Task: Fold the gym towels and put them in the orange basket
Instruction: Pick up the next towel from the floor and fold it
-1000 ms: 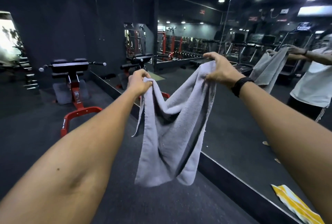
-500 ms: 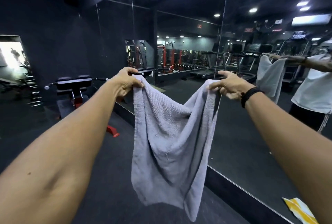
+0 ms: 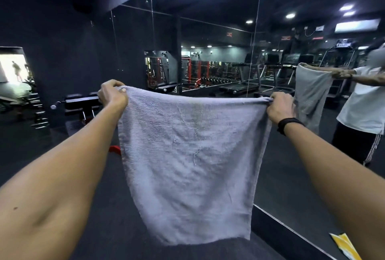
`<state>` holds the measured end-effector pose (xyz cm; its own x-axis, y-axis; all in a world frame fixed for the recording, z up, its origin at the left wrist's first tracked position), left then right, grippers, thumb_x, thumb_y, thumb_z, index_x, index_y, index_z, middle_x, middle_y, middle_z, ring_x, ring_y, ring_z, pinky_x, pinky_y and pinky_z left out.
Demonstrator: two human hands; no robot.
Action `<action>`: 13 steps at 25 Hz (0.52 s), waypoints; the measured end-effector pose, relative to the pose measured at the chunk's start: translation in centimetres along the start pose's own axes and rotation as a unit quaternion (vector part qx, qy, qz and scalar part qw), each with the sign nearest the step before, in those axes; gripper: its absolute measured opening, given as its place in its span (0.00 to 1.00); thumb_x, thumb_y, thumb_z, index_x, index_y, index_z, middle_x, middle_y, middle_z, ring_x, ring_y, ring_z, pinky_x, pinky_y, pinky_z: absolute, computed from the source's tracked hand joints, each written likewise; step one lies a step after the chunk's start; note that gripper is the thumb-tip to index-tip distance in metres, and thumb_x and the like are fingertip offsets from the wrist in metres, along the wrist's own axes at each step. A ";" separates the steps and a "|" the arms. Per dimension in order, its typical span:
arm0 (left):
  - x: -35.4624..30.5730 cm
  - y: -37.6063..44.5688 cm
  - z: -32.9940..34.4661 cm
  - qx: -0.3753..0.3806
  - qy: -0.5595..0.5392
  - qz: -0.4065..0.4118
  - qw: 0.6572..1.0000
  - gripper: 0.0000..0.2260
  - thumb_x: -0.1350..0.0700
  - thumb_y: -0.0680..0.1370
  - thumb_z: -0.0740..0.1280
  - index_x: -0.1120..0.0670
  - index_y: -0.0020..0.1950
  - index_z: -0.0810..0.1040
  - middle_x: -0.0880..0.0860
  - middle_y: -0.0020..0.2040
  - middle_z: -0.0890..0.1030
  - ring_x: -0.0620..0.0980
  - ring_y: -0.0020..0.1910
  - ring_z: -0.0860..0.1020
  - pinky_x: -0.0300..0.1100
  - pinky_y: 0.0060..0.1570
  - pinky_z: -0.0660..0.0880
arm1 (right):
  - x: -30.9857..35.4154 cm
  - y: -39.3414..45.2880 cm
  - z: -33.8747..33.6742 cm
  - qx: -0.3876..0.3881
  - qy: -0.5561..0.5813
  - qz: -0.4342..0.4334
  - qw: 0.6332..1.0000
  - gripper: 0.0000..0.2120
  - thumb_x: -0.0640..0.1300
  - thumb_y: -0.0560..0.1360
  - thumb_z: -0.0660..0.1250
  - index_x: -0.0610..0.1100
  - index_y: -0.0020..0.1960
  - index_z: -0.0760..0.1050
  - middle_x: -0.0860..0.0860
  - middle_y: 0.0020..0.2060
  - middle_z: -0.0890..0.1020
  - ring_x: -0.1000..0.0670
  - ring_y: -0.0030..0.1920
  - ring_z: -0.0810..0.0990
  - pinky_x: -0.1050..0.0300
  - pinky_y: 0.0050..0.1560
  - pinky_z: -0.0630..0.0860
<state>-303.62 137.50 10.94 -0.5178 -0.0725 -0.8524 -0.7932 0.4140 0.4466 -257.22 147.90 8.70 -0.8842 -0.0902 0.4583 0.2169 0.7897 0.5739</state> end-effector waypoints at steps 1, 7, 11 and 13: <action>0.1 0.1 -0.2 0.000 0.005 -0.004 1.000 0.09 0.63 0.78 0.64 0.56 0.53 0.82 0.57 0.57 0.81 0.53 0.50 0.76 0.36 0.47 0.67 | -0.3 0.1 -0.1 -0.006 0.020 0.020 1.000 0.10 0.33 0.74 0.59 0.38 0.52 0.76 0.33 0.57 0.75 0.33 0.57 0.74 0.47 0.54 0.72; 0.9 0.3 0.2 0.027 0.075 0.023 0.997 0.08 0.55 0.79 0.65 0.55 0.54 0.81 0.60 0.62 0.75 0.59 0.62 0.72 0.44 0.57 0.68 | 0.0 0.7 -1.4 -0.041 0.146 0.047 0.987 0.09 0.36 0.78 0.56 0.33 0.52 0.72 0.33 0.55 0.76 0.34 0.58 0.73 0.50 0.48 0.66; 1.3 0.3 0.6 0.047 0.078 0.015 0.996 0.08 0.56 0.79 0.63 0.56 0.53 0.80 0.62 0.58 0.79 0.62 0.60 0.74 0.48 0.56 0.70 | 0.4 0.9 -1.6 -0.058 0.189 0.010 0.980 0.06 0.37 0.78 0.58 0.36 0.45 0.72 0.39 0.42 0.76 0.39 0.47 0.74 0.57 0.42 0.60; 1.6 0.0 0.8 0.051 0.066 0.006 0.996 0.08 0.57 0.79 0.63 0.57 0.54 0.80 0.62 0.58 0.79 0.63 0.58 0.75 0.47 0.54 0.71 | 0.7 0.8 -1.5 -0.059 0.196 0.000 0.979 0.08 0.39 0.79 0.59 0.37 0.43 0.71 0.42 0.39 0.74 0.43 0.43 0.72 0.57 0.40 0.59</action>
<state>-304.20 138.11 9.42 -0.5697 -0.1838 -0.8010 -0.7538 0.5051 0.4202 -257.04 147.55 10.47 -0.6625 -0.3343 0.6703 0.2835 0.7164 0.6375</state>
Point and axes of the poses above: each hand's wrist, its own y-axis towards the middle knuckle, its own z-axis out of the palm, x = y × z, the point moved 6 cm from there along y, towards the middle knuckle
